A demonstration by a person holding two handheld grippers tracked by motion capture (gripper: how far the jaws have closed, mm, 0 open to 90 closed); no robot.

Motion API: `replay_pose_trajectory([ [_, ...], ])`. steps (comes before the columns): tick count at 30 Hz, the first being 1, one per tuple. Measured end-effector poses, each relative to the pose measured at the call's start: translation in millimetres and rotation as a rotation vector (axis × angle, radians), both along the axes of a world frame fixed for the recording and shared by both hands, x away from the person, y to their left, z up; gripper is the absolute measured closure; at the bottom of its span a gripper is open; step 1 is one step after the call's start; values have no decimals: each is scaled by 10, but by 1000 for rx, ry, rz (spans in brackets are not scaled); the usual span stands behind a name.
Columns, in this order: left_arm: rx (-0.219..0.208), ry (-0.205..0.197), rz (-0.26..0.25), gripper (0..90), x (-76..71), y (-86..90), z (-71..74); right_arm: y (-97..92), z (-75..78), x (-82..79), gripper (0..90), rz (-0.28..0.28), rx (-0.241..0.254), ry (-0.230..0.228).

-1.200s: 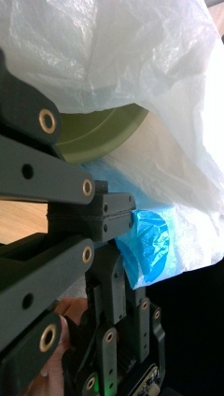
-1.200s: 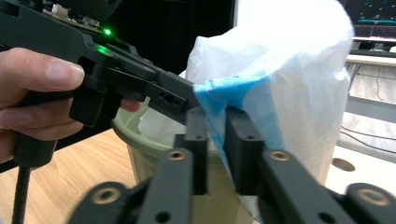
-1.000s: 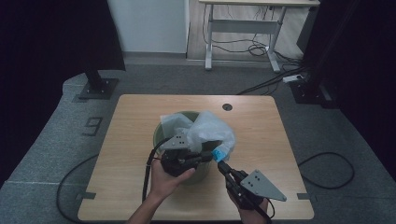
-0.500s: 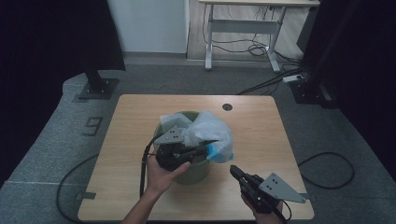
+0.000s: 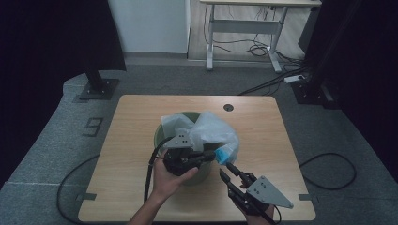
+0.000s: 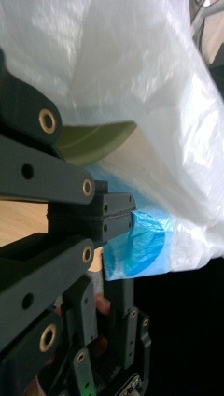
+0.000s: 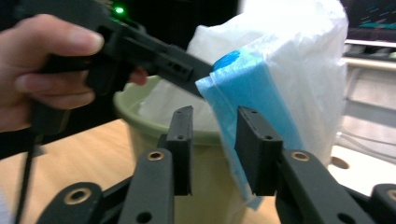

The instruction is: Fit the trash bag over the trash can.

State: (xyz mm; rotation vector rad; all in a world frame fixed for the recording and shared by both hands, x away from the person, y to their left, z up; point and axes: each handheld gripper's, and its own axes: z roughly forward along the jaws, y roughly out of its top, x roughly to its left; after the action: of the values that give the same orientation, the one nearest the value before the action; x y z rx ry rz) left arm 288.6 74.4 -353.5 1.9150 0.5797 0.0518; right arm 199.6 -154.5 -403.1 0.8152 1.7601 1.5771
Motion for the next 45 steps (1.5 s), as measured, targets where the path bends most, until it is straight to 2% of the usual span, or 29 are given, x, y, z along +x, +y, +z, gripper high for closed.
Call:
replay_pose_trajectory([
  [7,1,3,-20,900,-23,-55,-20,74,-1,-27,665,-108,-37,-30],
  [13,4,5,-30,900,-39,-80,-25,81,-4,-9,706,-144,-27,-23],
  [20,7,9,-40,900,-48,-105,-38,86,-18,13,735,-157,-15,-8],
  [21,7,9,-41,899,-49,-106,-39,91,-21,9,763,-160,-16,-12],
  [27,6,10,-37,899,-47,-105,-37,58,-22,13,885,-152,6,-9],
  [33,2,9,-23,899,-33,-90,-34,21,-32,-3,891,-135,20,-9],
  [37,-2,3,-7,899,-4,-60,-13,-27,-47,-20,892,-103,24,-3],
  [45,-20,-15,33,900,104,41,124,-182,-113,-43,893,-66,37,19],
])
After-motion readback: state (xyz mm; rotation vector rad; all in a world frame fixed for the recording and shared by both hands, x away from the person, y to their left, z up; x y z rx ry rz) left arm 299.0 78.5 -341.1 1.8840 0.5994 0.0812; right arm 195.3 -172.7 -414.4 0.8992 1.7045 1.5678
